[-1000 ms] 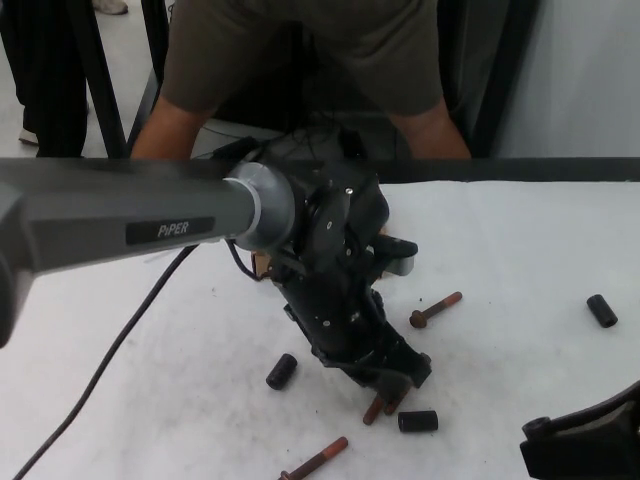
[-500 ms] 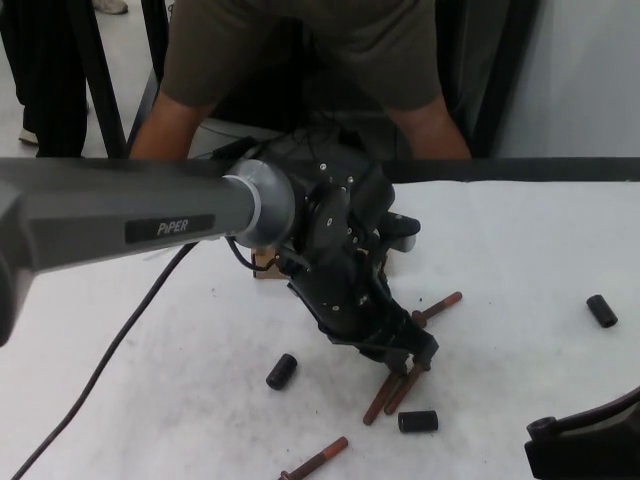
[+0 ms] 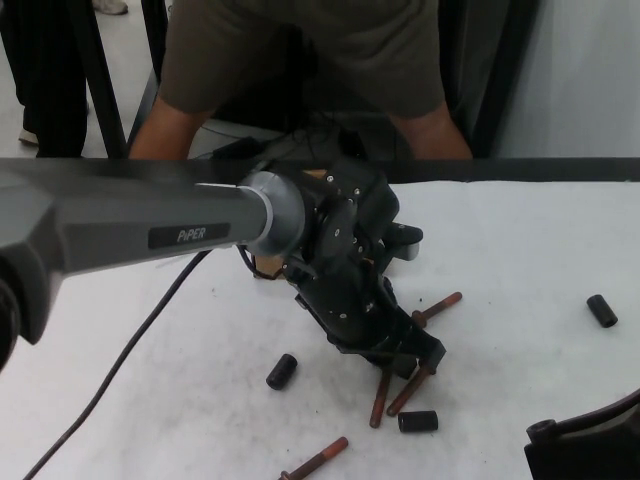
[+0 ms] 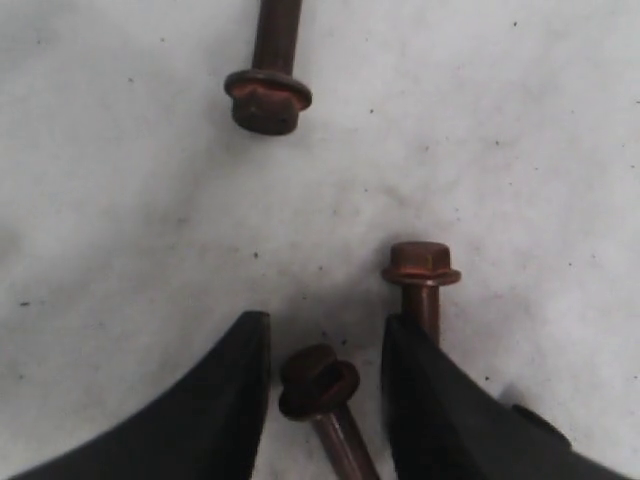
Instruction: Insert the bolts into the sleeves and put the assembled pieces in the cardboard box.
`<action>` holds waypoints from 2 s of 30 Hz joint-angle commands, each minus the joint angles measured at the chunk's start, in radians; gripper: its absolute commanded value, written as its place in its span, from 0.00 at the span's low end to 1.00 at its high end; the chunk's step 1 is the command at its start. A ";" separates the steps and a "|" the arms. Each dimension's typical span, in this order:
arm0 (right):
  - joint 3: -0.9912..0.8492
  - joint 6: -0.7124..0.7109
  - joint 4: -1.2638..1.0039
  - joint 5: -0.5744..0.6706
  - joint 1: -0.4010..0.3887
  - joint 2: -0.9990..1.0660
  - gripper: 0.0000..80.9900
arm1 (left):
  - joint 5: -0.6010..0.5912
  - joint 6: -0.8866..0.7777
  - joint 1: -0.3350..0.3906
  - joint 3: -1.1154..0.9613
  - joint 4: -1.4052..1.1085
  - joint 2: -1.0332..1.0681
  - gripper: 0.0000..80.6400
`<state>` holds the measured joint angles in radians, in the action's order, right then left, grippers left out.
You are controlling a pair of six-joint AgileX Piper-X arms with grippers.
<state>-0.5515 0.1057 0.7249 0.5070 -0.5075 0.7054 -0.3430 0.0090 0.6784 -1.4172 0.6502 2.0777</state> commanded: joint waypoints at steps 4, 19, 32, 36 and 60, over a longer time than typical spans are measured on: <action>0.001 0.001 -0.005 0.015 -0.002 -0.009 0.00 | 0.064 -0.003 -0.002 0.010 0.098 0.025 0.45; 0.001 0.001 -0.008 0.015 -0.002 -0.009 0.00 | 0.148 -0.187 -0.004 0.010 0.239 0.025 0.45; 0.001 0.004 -0.011 0.039 -0.002 -0.009 0.00 | 0.163 -0.291 0.017 0.010 0.223 0.054 0.29; 0.001 0.007 -0.011 0.046 -0.002 -0.011 0.00 | 0.178 -0.301 0.023 0.004 0.243 0.075 0.29; 0.014 -0.004 0.021 -0.023 -0.002 -0.033 0.00 | 0.154 -0.228 0.020 0.037 0.065 -0.129 0.01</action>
<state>-0.5390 0.1083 0.7481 0.4844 -0.5075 0.6816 -0.1995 -0.2236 0.6977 -1.3808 0.7363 1.9922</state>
